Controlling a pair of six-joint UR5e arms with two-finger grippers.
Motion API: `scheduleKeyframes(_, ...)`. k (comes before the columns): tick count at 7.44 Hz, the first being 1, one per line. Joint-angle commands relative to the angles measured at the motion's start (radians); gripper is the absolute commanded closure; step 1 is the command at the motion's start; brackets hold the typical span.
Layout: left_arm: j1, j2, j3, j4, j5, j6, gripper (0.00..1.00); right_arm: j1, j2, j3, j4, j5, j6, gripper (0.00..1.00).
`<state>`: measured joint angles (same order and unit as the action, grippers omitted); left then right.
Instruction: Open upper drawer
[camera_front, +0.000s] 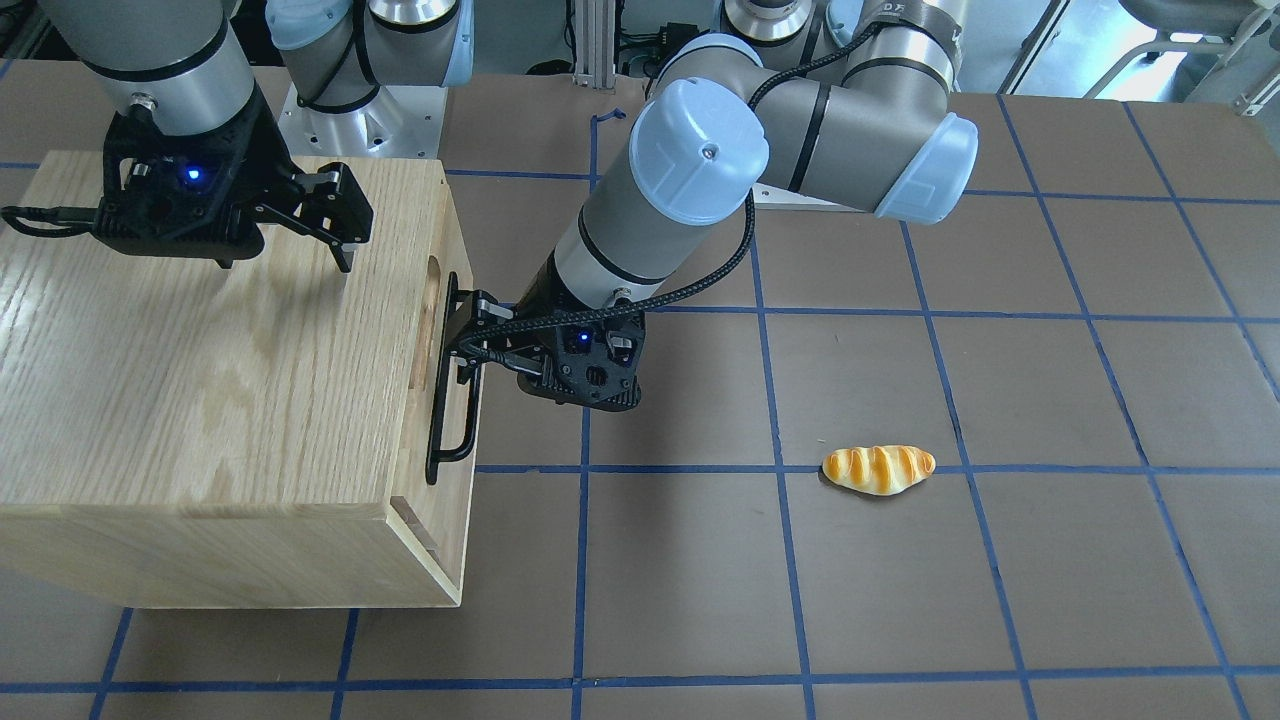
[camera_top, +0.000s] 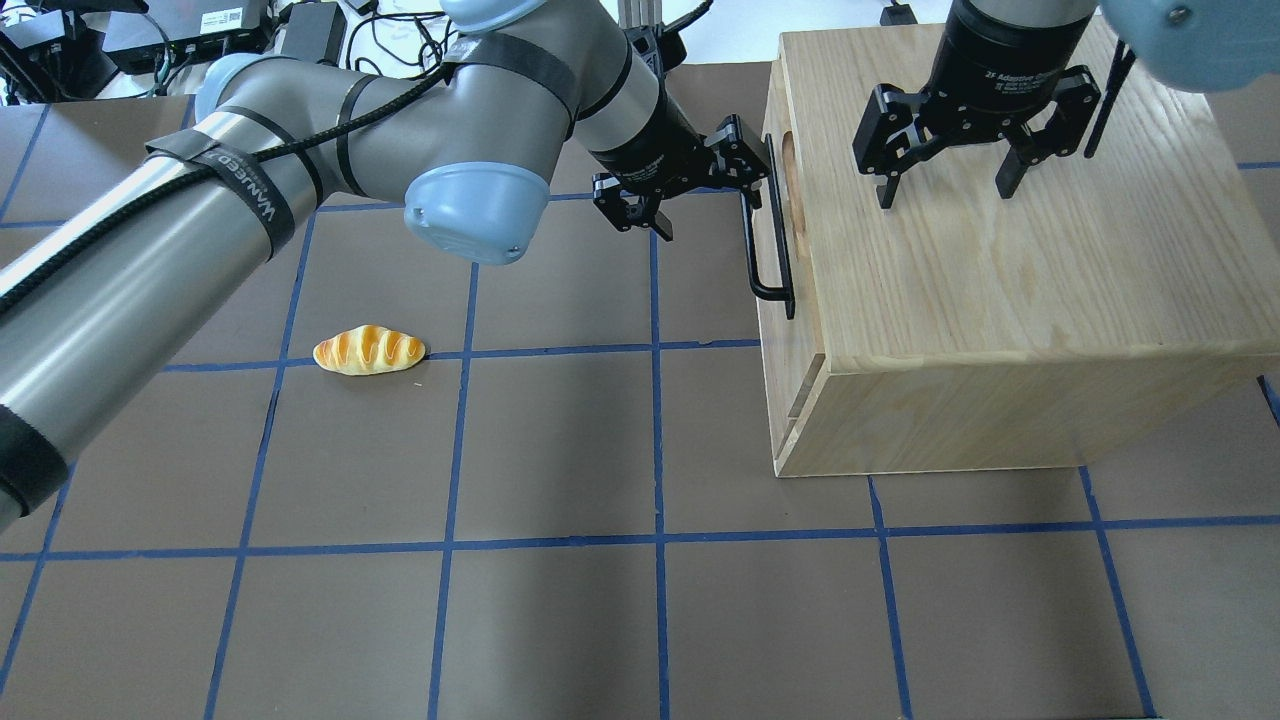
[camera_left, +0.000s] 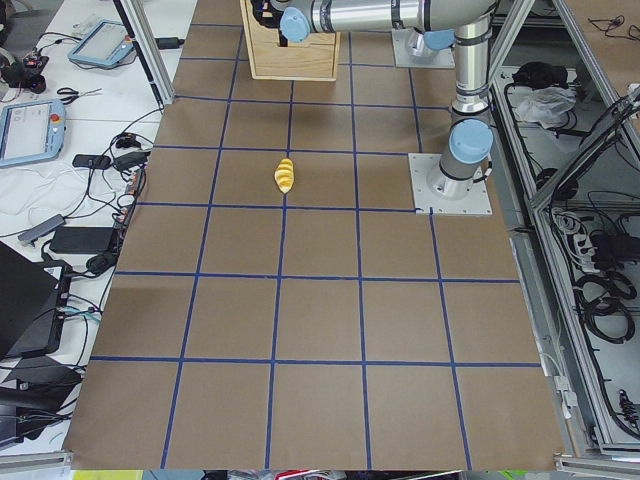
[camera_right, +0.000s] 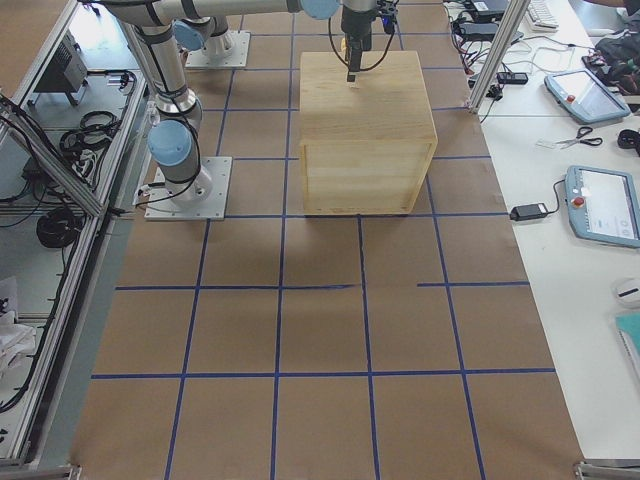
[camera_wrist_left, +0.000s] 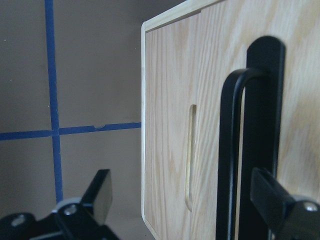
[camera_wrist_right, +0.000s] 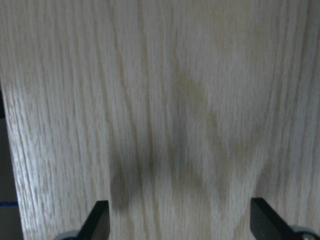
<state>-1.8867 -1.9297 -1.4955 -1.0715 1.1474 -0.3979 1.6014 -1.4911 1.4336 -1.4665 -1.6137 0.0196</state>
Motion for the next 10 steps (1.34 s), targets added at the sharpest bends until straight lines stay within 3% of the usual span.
scheduleKeyframes(1, -0.002, 0.000, -0.020, 0.008, 0.002, 0.011, 0.00, 0.000, 0.000, -0.001, 0.000, 0.000, 0.000, 0.00)
scheduleKeyframes(8, -0.025, -0.003, -0.034, 0.031, 0.026, 0.034, 0.00, 0.000, 0.000, -0.001, 0.000, 0.000, 0.000, 0.00)
scheduleKeyframes(10, -0.017, 0.017, -0.035, 0.021, 0.121, 0.059, 0.00, -0.001, 0.000, -0.001, 0.000, 0.000, 0.000, 0.00)
